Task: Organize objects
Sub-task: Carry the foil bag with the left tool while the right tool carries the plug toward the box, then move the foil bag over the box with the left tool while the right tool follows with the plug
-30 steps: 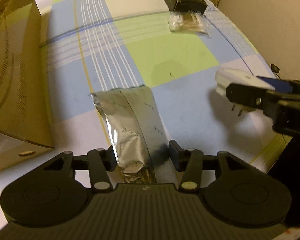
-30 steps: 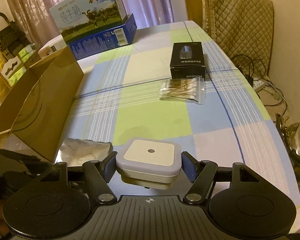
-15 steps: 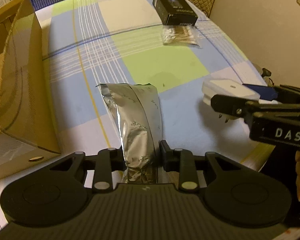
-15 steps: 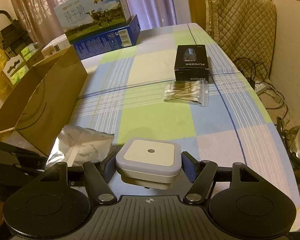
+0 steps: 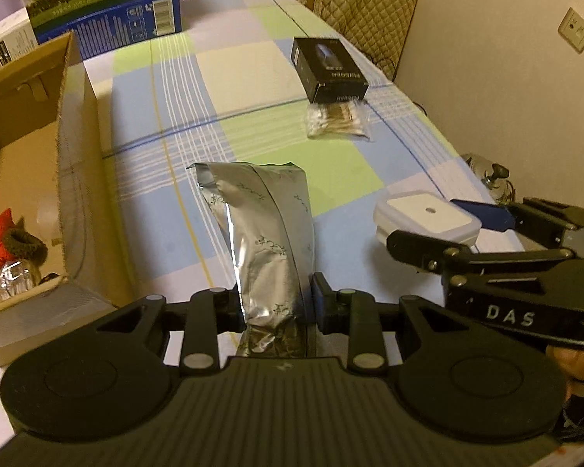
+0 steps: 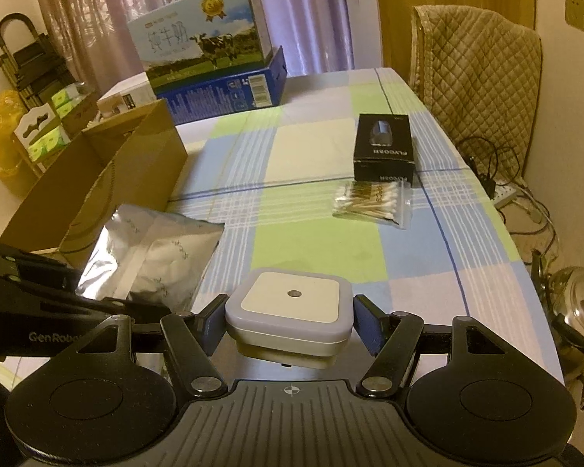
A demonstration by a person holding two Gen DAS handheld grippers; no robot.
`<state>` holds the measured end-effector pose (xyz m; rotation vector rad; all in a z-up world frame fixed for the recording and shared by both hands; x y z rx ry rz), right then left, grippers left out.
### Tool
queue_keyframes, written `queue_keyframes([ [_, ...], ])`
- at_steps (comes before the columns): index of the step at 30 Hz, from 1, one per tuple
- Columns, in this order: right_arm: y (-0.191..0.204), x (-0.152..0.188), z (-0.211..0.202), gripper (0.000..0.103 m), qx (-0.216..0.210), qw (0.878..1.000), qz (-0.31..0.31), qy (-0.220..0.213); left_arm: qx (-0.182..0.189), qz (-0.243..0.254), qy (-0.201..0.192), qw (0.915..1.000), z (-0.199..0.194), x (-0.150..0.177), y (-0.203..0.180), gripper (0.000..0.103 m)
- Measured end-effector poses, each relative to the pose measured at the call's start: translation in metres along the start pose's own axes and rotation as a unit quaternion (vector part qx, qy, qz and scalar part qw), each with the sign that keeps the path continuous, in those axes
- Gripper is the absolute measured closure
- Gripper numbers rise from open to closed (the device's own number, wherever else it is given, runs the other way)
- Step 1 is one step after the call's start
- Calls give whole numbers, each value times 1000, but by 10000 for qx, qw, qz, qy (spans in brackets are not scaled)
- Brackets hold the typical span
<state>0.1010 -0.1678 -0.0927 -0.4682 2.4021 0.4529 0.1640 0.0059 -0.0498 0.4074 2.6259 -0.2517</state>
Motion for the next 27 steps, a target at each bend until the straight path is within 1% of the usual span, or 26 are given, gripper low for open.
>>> queue_keyframes([
  [6, 10, -5, -10, 38, -48, 9999, -105, -90, -8, -29, -164, 9999, -17, -3, 0, 77],
  [18, 20, -6, -19, 38, -87, 9997, -187, -151, 10, -47, -290, 9996, -34, 0, 1, 77],
  [23, 24, -6, -21, 38, -105, 9996, -202, -174, 76, -81, -340, 9994, -40, 0, 2, 77],
  [27, 29, -9, -24, 38, -153, 9994, -223, -204, 44, -76, -421, 9991, -49, -1, 5, 77],
])
Point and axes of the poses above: each gripper's, at about its wrist camera, not at the fingertips, and z roughly the way its jaws point, y to its left, x to its underside, the point moved 9 cm from there along z, roughly the way its jaws point, and after that the axes turned 1 degree about z, right-handed, at the moved point
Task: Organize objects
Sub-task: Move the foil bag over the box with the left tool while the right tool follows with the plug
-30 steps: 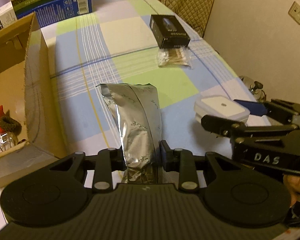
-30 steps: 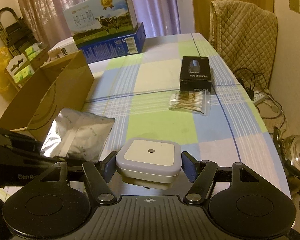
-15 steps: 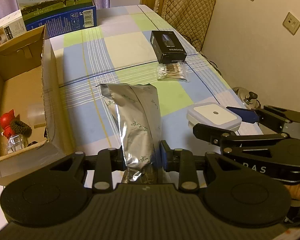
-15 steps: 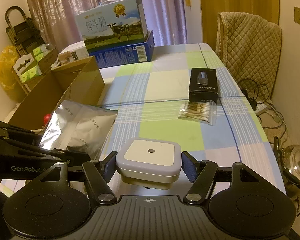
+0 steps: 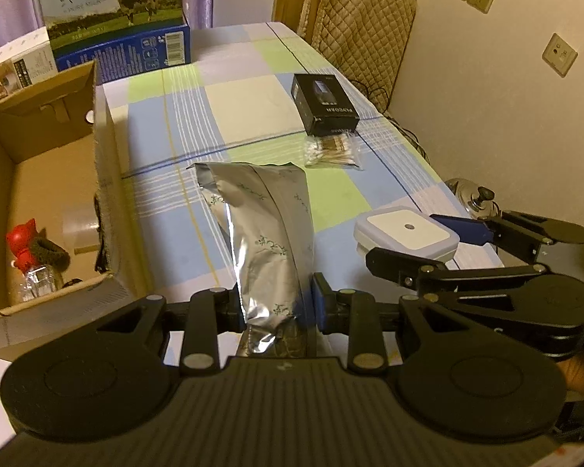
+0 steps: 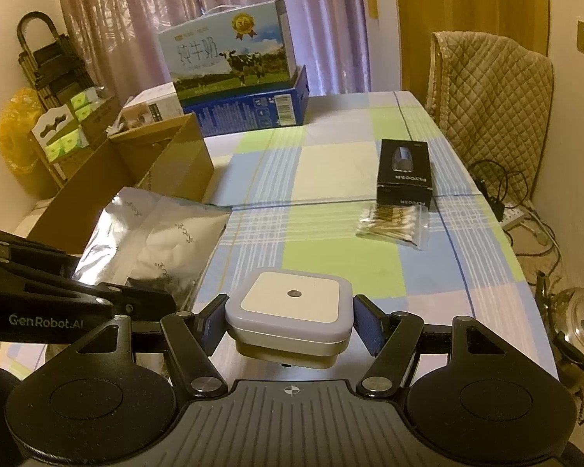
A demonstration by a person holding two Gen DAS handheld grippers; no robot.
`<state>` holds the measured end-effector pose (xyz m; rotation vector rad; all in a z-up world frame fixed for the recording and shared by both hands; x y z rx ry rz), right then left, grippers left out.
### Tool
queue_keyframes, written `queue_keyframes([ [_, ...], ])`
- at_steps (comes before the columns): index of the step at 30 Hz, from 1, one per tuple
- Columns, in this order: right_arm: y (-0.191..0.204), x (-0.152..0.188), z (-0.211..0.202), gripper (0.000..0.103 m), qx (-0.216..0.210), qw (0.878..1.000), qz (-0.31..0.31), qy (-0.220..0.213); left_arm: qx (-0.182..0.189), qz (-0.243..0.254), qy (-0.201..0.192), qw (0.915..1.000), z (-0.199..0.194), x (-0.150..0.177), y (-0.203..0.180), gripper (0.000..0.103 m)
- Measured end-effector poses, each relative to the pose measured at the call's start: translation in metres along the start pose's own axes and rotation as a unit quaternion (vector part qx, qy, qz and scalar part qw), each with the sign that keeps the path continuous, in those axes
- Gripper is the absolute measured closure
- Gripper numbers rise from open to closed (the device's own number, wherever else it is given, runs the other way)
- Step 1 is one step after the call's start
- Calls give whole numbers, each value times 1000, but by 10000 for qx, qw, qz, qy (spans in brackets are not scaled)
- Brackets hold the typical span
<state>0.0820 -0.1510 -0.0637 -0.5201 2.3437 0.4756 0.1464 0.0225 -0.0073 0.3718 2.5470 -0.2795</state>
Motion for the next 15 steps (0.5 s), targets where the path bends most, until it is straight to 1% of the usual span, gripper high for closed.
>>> queue_keyframes([
  [8, 22, -4, 1, 38, -168, 9998, -106, -10, -71, -80, -139, 9998, -24, -2, 16, 77],
  [15, 54, -13, 3, 38, -371, 9989, -271, -54, -290, -221, -251, 9990, -53, 0, 51, 77],
])
Point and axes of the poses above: each gripper's, at about its wrist camera, not at the fingertips, and z roughly the way its jaws point, y to its left, x to its underside, the point moved 9 cm from there along z, roughly the way its jaws point, and after that the axes turned 1 degree about z, right-handed, at the moved point
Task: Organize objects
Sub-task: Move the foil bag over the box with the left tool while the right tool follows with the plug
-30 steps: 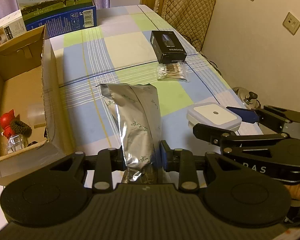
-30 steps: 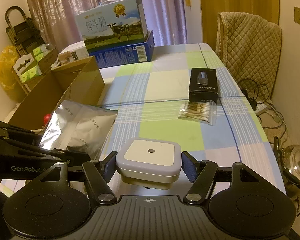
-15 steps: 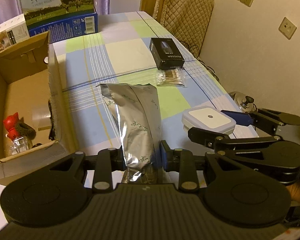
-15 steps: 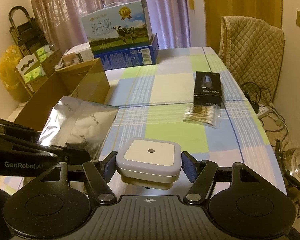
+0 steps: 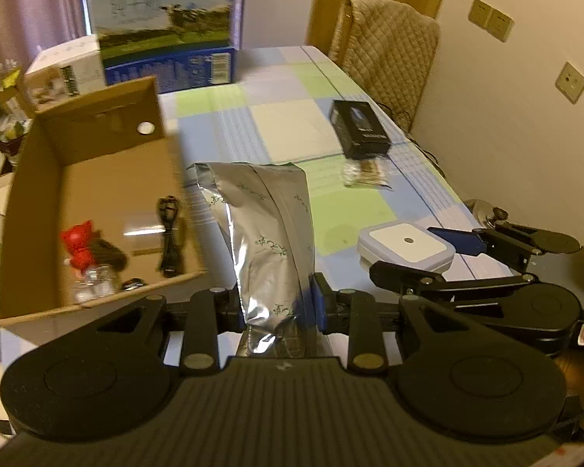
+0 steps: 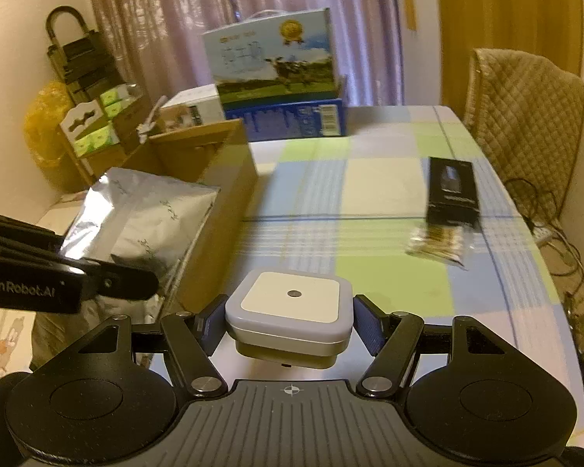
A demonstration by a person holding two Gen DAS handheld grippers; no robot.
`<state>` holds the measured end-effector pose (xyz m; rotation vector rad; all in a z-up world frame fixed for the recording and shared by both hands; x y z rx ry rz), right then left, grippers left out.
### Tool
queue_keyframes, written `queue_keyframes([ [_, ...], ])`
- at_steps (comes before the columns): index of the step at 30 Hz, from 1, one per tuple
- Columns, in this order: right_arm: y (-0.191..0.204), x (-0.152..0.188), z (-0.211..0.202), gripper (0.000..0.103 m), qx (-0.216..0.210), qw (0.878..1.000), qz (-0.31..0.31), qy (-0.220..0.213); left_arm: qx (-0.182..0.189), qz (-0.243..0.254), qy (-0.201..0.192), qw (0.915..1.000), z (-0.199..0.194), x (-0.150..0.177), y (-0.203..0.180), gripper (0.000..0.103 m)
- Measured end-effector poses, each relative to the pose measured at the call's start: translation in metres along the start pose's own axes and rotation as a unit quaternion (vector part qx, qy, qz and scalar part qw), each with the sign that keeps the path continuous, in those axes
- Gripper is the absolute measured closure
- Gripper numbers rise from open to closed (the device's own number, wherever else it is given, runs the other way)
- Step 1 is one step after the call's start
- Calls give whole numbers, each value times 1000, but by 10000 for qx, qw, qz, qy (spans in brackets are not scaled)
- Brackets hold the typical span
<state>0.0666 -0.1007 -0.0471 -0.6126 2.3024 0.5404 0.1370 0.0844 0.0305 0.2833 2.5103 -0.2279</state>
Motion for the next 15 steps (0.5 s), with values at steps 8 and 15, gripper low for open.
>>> queue_keyframes([
  [8, 47, -20, 9, 38, -299, 9991, -298, -80, -360, -106, -125, 9992, -30, -2, 44, 77],
  [15, 90, -35, 21, 38, -564, 9967, -578, -121, -652, -294, -183, 9973, -51, 3, 85, 77],
])
Point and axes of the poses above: each gripper's, at about its wrist camera, not at the fingertips, and z roughly the way its jaws point, y to its left, x to its underside, the point moved 9 cm from there along z, roughly the way its jaws point, and after that the axes turned 1 degree about z, right-handed, at the moved point
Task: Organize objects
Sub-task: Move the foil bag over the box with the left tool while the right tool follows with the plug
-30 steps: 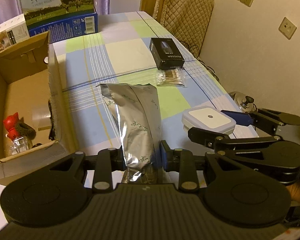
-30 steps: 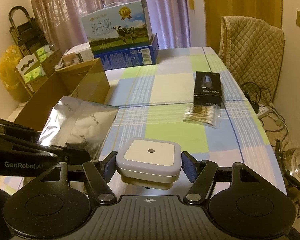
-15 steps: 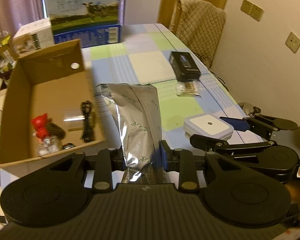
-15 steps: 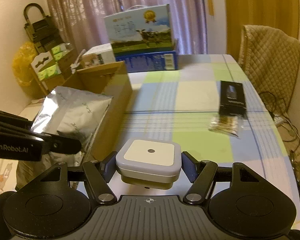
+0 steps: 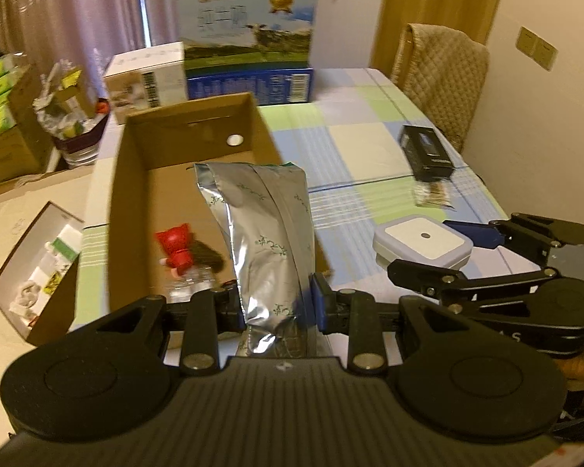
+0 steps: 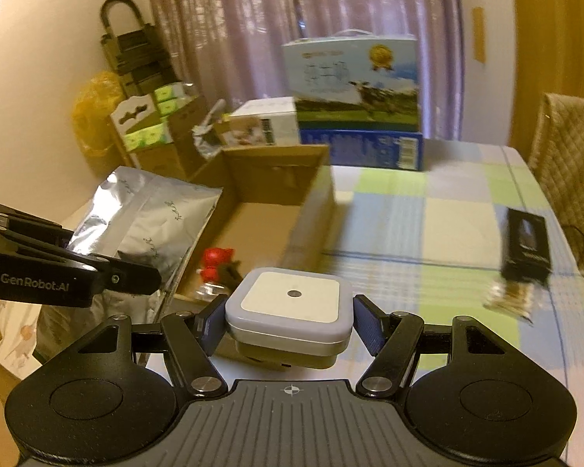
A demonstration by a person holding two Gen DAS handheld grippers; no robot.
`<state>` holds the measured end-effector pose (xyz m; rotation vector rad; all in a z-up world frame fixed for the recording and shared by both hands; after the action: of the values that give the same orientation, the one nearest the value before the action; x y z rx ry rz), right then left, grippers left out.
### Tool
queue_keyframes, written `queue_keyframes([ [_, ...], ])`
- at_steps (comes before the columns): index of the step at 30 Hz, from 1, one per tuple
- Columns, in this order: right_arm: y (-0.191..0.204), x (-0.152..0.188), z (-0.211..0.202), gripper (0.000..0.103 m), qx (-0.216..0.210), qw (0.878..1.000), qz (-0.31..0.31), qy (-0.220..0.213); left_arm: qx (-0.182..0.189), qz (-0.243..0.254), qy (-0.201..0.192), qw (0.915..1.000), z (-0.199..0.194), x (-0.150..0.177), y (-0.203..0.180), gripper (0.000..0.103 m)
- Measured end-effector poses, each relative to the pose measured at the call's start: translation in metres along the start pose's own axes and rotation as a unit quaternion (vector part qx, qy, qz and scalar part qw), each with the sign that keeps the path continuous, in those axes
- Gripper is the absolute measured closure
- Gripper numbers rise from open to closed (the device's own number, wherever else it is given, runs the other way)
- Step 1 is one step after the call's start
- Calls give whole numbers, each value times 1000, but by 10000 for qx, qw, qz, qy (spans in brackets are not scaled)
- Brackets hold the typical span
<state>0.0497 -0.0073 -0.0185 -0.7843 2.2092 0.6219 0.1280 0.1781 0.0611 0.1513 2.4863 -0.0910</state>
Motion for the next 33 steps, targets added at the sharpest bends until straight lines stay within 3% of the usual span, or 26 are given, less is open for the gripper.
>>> queue_keyframes([
  [22, 41, -15, 38, 38, -236, 9991, -332, 147, -236, -288, 51, 9993, -6, 0, 71, 77],
  [33, 53, -26, 53, 38, -332, 9984, -416, 180, -234, -352, 77, 9991, -2, -7, 87, 77],
])
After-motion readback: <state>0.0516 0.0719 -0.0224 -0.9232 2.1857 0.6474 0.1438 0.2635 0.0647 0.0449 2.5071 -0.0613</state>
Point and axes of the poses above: each gripper's, at about its wrist camera, not at the fingertips, and z roughly the way its jaws point, y to its left, x to its underside, the point moved 9 cm from there along z, roughly the way its jaws point, and after that the axes turned 1 degree about z, right-handed, at the moved point
